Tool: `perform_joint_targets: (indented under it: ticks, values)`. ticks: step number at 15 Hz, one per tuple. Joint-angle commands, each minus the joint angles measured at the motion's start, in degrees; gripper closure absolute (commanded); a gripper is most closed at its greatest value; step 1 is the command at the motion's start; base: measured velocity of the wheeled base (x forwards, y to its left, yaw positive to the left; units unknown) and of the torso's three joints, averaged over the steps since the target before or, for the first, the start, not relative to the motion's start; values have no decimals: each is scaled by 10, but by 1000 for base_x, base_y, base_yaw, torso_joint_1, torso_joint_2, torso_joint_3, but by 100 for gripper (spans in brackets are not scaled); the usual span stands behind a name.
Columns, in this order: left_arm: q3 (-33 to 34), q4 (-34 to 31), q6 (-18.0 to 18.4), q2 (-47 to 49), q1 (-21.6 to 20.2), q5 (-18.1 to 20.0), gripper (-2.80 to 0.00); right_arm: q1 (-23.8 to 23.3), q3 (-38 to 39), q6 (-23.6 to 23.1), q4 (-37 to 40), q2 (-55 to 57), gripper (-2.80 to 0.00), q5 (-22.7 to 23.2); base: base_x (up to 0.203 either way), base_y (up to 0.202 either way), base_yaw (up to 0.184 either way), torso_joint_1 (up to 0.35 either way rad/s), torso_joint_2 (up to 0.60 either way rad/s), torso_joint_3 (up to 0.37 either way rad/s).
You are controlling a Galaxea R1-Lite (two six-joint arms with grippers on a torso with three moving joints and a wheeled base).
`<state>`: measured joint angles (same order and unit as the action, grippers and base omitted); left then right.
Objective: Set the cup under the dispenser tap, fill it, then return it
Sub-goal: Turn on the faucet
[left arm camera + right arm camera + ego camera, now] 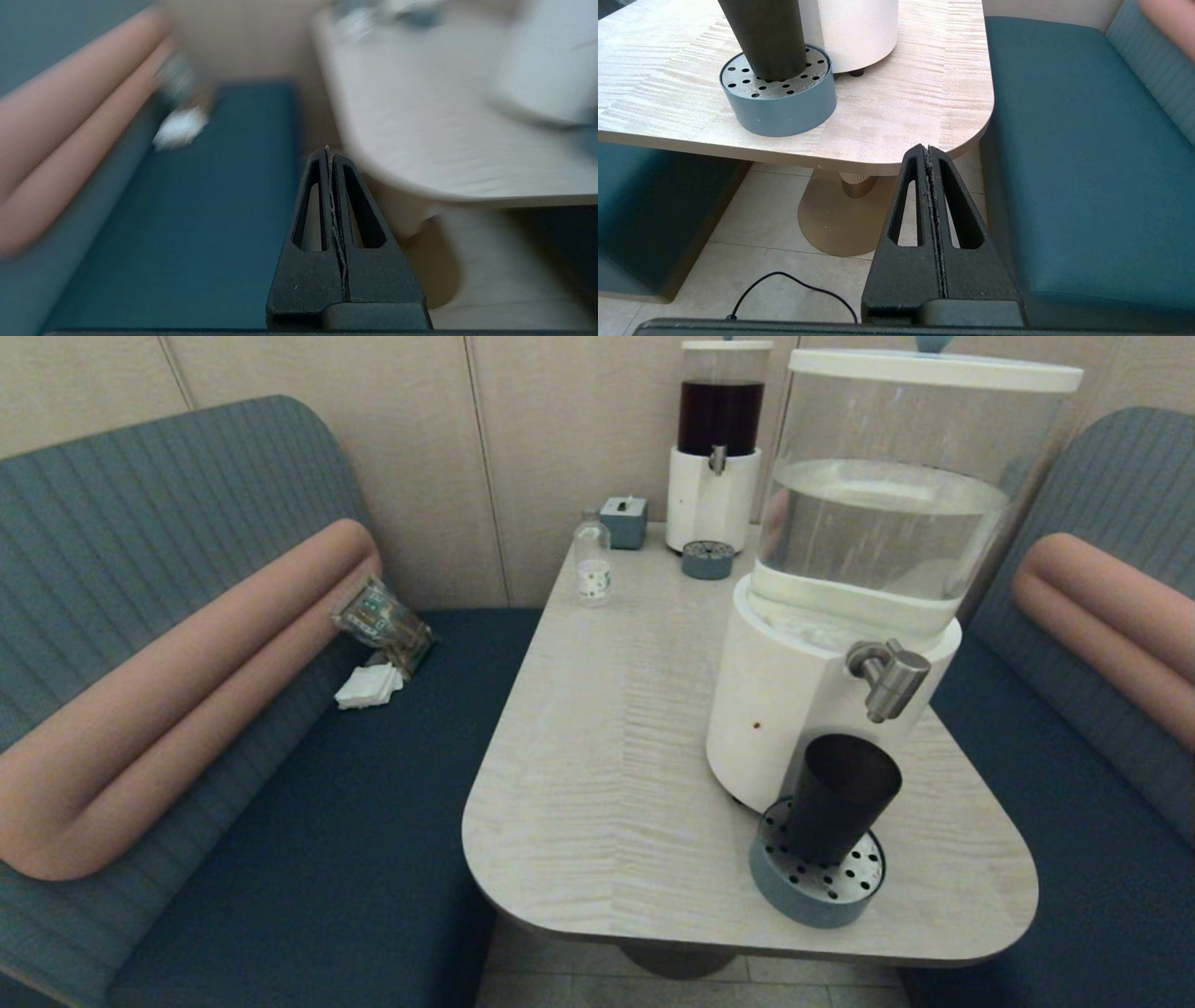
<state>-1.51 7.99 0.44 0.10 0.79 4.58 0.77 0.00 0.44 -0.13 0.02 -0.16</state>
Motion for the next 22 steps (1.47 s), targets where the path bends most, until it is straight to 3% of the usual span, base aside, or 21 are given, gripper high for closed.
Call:
perform_joint_targets:
  ticks: [1,5,11,15,17,19,22]
  values:
    - [16,-22,2,-2,0,-45,0,0,0,0,0,-2,0,0,0,0,0,0,0,0]
    - [13,-83,-8,-2,0,-56,0,0,1,0,0,-2,0,0,0,0,0,0,0,0]
    - [16,-76,-12,-2,0,-56,0,0,1,-2,0,-3,0,-1,0,0,0,0,0,0]
    - [16,-76,-12,-2,0,-56,0,0,1,-62,2,-3,0,4,0,0,0,0,0,0]
    - [16,-76,-12,-2,0,-56,0,0,-1,-65,-20,-3,0,4,0,0,0,0,0,0]
    - [16,-76,-12,-2,0,-56,0,0,-69,-55,-23,13,0,1,0,0,0,0,0,0]
    - [16,-76,-12,-2,0,-56,0,-4,-309,-17,11,87,0,13,0,0,0,0,0,0]
